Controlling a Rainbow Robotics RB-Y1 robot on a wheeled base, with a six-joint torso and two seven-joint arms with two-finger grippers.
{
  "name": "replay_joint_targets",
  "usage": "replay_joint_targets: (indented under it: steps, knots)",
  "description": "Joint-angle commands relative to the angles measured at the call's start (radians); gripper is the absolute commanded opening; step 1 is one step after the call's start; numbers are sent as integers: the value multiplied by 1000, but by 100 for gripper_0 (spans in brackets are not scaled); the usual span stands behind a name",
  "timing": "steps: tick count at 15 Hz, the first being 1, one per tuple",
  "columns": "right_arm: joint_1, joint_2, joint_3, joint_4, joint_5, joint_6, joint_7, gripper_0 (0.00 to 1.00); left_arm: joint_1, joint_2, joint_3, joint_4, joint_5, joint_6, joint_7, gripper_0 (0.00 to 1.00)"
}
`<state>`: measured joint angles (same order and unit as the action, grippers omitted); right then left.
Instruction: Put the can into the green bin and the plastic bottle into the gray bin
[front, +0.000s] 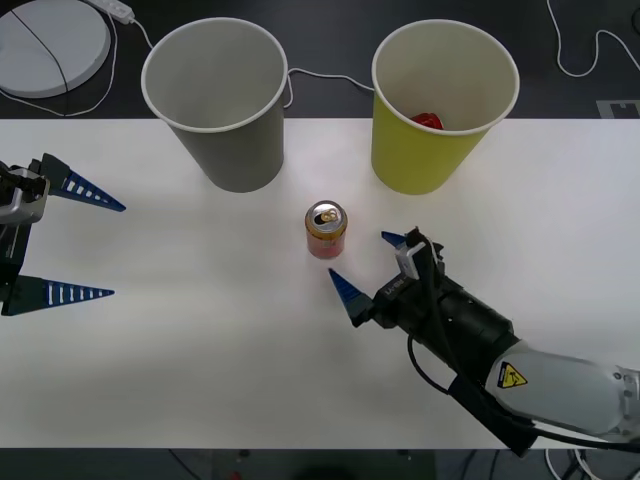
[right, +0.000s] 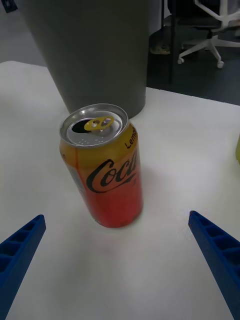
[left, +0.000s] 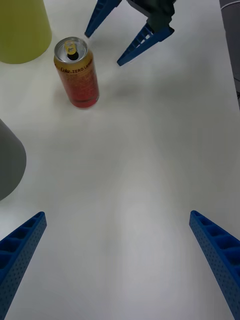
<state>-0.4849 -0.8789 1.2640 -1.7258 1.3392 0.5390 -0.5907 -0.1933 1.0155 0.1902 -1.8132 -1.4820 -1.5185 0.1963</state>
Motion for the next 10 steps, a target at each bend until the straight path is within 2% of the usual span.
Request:
replay_joint_targets:
  steps: [1,5,10]
  knots:
    - [-54,64,78,101,98,101,-144,100,0,0,0,0,0,0,0,100]
    - [-93,135,117,226,193,159,-288,100,0,0,0,0,0,0,0,100]
    - [-132,210,155,339,245,222,-362,100,0,0,0,0,0,0,0,100]
